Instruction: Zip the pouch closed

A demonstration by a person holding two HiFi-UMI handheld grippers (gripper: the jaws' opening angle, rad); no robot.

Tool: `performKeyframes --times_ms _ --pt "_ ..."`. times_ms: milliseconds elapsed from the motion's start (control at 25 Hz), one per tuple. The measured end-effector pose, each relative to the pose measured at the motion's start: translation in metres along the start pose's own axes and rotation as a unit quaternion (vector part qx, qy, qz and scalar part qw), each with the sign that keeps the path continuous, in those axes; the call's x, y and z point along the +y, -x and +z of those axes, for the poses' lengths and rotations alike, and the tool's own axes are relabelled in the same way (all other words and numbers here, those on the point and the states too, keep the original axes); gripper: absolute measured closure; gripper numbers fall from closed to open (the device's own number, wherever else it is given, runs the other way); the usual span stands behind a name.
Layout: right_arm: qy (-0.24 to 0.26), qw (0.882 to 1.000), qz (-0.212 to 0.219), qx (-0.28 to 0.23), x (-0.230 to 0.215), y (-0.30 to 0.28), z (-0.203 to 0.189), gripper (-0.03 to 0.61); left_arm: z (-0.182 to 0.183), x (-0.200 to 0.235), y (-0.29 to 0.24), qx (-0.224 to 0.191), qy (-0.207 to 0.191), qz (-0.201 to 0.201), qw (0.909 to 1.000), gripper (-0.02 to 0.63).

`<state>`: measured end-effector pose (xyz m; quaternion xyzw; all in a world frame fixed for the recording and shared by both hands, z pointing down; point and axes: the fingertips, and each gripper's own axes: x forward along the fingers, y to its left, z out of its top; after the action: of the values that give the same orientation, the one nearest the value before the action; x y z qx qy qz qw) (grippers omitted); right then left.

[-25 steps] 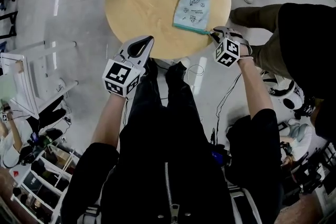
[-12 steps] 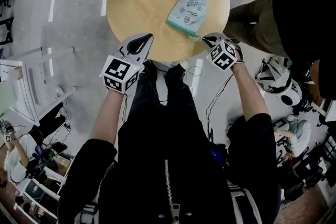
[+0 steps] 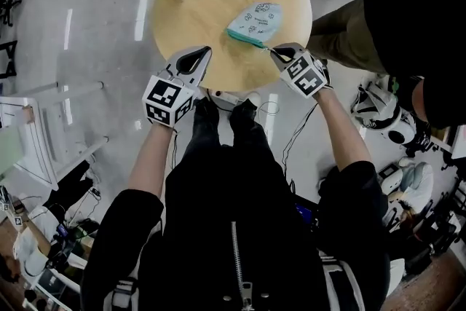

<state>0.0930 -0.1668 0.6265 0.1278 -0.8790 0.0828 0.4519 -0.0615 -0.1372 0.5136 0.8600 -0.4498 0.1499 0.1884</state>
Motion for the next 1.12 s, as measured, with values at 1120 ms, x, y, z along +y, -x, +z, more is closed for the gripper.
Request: performKeyframes --times_ms 1120 --pt "-0.074 0.993 -0.019 -0.095 0.056 0.077 0.137 0.565 0.046 -0.039 0.023 -0.048 -0.097 -0.128 0.9859 0.523"
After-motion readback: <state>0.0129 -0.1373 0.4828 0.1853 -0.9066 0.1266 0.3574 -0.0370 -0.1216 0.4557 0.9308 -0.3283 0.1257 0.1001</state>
